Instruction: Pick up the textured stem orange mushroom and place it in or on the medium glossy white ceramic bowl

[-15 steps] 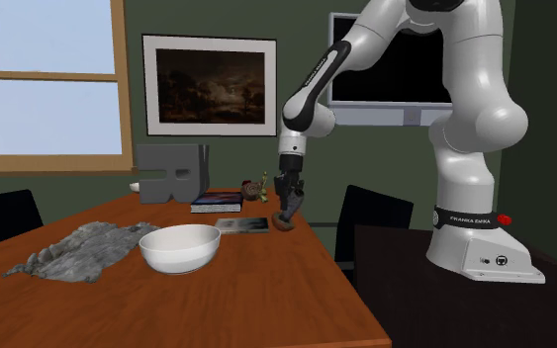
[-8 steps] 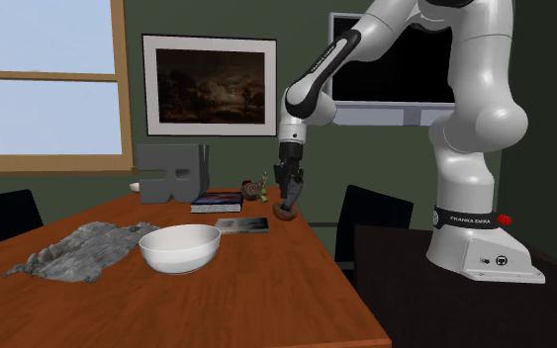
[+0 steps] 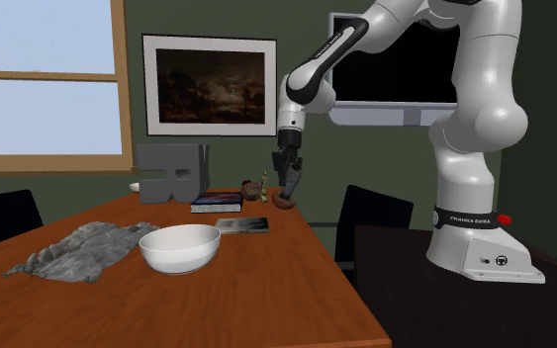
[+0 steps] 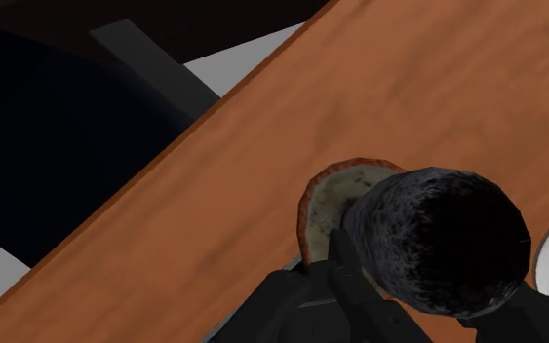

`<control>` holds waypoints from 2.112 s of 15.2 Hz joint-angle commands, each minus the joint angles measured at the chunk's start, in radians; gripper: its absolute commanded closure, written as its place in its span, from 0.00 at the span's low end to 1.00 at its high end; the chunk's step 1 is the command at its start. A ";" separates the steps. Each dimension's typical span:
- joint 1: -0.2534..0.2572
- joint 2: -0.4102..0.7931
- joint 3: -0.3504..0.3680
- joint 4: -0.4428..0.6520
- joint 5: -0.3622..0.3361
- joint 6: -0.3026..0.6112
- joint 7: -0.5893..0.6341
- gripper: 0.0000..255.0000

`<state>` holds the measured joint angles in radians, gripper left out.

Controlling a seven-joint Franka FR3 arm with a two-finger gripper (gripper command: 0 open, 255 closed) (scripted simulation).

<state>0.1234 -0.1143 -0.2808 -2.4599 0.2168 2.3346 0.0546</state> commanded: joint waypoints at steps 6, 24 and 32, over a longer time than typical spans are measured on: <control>0.074 0.125 0.075 0.147 0.044 -0.005 0.120 1.00; 0.227 0.582 0.191 0.797 0.045 -0.146 0.433 1.00; 0.224 0.635 0.199 0.767 0.062 -0.065 0.411 1.00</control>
<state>0.3484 0.5125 -0.0824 -1.6933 0.2764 2.2607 0.4691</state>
